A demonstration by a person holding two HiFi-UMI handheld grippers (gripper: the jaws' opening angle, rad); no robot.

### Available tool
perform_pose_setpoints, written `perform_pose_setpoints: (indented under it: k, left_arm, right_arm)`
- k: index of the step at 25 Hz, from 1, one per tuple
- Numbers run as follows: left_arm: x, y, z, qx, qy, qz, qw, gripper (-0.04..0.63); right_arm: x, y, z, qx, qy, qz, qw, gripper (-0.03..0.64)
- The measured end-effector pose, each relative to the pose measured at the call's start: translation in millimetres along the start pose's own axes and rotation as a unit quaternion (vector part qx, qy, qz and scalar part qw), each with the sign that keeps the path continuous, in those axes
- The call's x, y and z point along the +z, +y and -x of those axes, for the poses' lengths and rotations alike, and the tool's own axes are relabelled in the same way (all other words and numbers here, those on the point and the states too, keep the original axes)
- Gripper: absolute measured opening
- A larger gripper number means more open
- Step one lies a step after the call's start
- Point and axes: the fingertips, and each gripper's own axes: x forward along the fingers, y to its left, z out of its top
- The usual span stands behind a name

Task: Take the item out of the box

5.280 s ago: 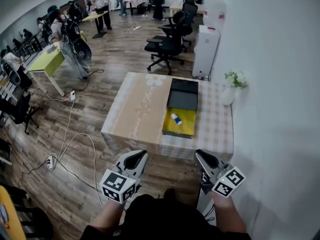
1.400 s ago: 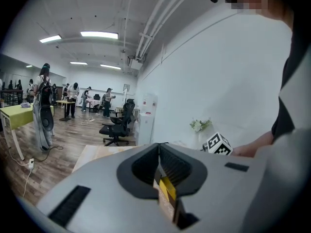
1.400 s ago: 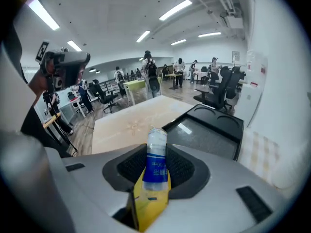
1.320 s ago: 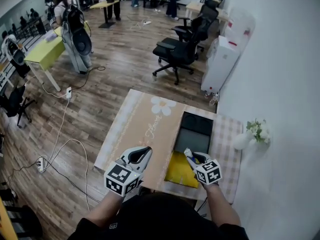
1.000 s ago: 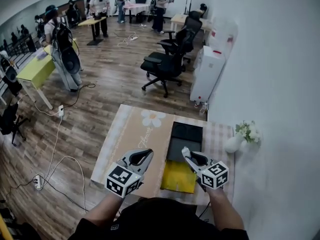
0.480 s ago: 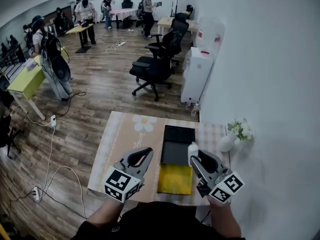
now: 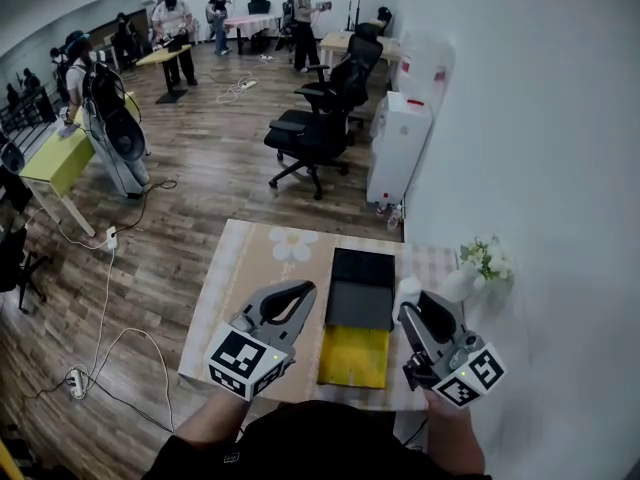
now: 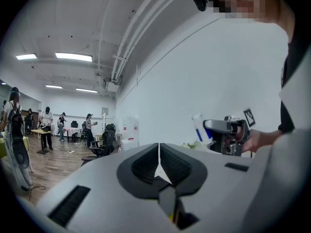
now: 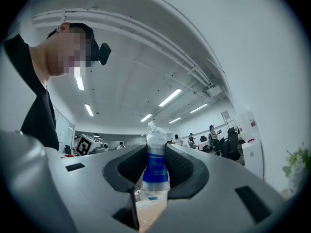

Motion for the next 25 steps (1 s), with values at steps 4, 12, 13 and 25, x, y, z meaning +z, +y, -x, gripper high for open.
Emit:
perform_pose_setpoints:
  k: [4,12,13,25]
  left_arm:
    - [-3,-3,1,0.004,0.006,0.009,0.9999,0.020]
    - [-12,-9,-4,-0.002,0.009,0.015,0.9998,0.020]
    - [-12,-8,-4,-0.001,0.009,0.016,0.9998,0.020]
    - [-23,-6,-1,0.003,0.017,0.025,0.9995,0.020]
  right_arm:
    - [-9,5,-1,0.000,0.001,-0.008,1.000,0.123]
    - [-21,9,-1,0.002,0.013,-0.003,1.000,0.123]
    - [-21,8,0,0.001,0.015,-0.003,1.000,0.122]
    - [-31,4,-1,-0.004,0.032,0.002,0.999,0.121]
